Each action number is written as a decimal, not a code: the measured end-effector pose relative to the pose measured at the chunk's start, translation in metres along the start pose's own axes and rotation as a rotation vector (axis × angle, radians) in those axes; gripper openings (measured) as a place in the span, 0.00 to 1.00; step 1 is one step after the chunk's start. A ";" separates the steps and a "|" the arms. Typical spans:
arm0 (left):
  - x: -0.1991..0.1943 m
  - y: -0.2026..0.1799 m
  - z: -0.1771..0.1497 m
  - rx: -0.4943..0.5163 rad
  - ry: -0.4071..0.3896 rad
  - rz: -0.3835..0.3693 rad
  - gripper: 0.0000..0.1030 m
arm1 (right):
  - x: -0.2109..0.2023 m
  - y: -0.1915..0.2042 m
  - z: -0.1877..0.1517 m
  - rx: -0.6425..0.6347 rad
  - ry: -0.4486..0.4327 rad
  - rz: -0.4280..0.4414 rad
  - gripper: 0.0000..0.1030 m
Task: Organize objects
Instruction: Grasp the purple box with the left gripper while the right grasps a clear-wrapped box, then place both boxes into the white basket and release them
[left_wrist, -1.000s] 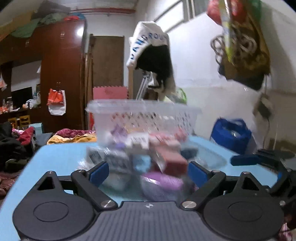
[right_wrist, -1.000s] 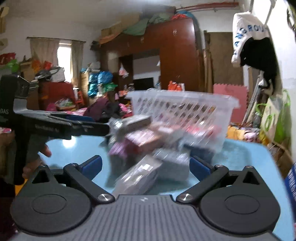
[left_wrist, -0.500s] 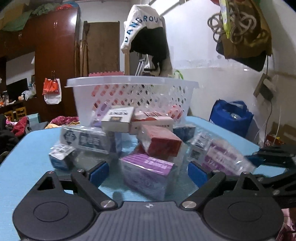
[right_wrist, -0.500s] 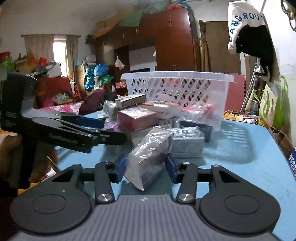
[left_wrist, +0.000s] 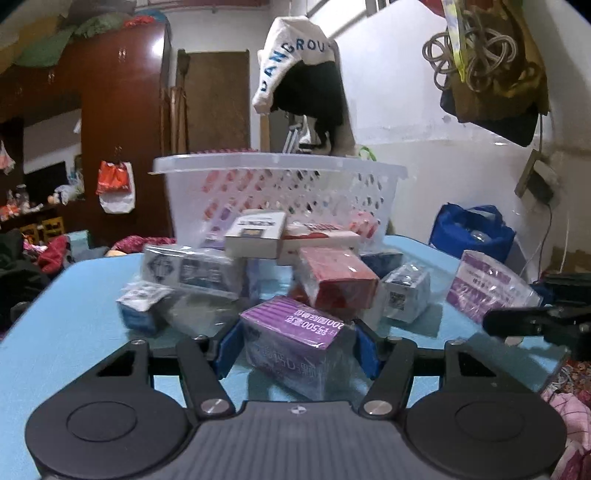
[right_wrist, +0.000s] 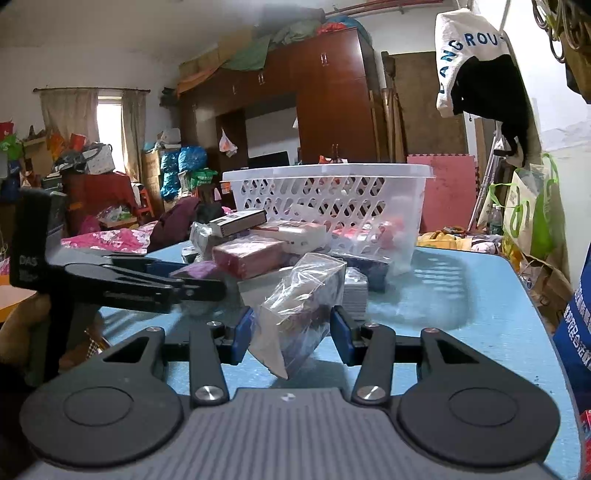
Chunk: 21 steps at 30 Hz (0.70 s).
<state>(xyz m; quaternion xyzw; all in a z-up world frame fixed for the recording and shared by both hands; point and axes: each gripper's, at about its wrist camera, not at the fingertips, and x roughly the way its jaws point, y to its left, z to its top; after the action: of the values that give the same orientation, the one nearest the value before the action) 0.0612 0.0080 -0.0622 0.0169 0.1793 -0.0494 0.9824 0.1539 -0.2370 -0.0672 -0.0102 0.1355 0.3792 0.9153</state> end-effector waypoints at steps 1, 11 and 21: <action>-0.003 0.002 0.000 -0.002 -0.006 0.001 0.64 | -0.001 0.000 0.000 0.000 -0.002 -0.001 0.48; -0.027 0.005 0.012 -0.001 -0.098 0.013 0.64 | -0.001 -0.006 0.004 -0.020 -0.013 -0.042 0.46; -0.032 0.010 0.015 -0.005 -0.111 0.005 0.64 | -0.003 -0.009 0.005 -0.017 -0.023 -0.036 0.45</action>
<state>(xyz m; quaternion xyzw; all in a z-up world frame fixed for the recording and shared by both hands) 0.0378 0.0196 -0.0371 0.0119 0.1249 -0.0472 0.9910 0.1594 -0.2452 -0.0626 -0.0161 0.1217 0.3640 0.9233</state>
